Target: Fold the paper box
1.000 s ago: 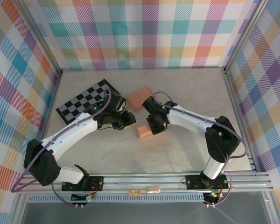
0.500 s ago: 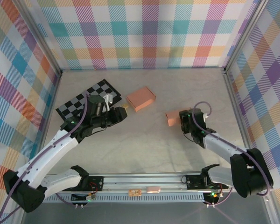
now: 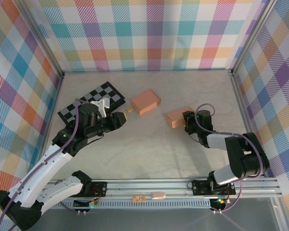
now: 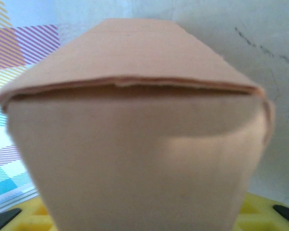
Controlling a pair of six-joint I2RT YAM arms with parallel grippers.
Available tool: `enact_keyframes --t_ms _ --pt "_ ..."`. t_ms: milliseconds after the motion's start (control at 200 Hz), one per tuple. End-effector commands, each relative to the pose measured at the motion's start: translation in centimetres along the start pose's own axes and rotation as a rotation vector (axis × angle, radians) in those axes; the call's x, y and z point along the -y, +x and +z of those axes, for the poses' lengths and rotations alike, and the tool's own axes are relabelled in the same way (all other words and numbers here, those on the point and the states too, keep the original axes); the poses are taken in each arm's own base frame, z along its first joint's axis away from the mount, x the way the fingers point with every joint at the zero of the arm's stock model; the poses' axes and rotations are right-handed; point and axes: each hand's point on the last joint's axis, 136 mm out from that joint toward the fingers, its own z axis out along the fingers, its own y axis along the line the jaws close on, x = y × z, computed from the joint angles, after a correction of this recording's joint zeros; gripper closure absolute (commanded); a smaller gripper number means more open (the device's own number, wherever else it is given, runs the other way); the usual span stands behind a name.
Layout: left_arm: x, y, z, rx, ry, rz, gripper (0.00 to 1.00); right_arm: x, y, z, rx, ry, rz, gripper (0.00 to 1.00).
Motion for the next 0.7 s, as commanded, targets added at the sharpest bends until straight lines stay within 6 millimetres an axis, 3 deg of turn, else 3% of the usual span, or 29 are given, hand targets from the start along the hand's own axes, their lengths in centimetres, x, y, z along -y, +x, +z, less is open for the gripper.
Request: enact_keyframes --t_ms 0,190,330,535,700 --pt "-0.2 -0.6 -0.4 0.031 -0.008 0.007 0.62 0.3 1.1 0.3 -0.066 0.107 0.05 0.46" --pt "-0.3 -0.6 -0.2 0.032 -0.004 -0.001 0.62 4.5 3.9 -0.4 -0.17 0.454 0.162 0.34" --pt "-0.2 -0.7 -0.1 0.032 -0.006 -0.004 0.62 6.3 4.2 -2.3 -0.159 0.608 0.204 0.22" --pt "-0.2 -0.6 0.0 0.025 -0.004 -0.013 0.62 5.8 3.8 -4.1 -0.118 0.668 0.195 0.17" --pt "-0.1 -0.6 0.3 0.019 -0.001 -0.018 0.62 2.9 2.4 -5.9 -0.057 0.645 0.045 0.15"
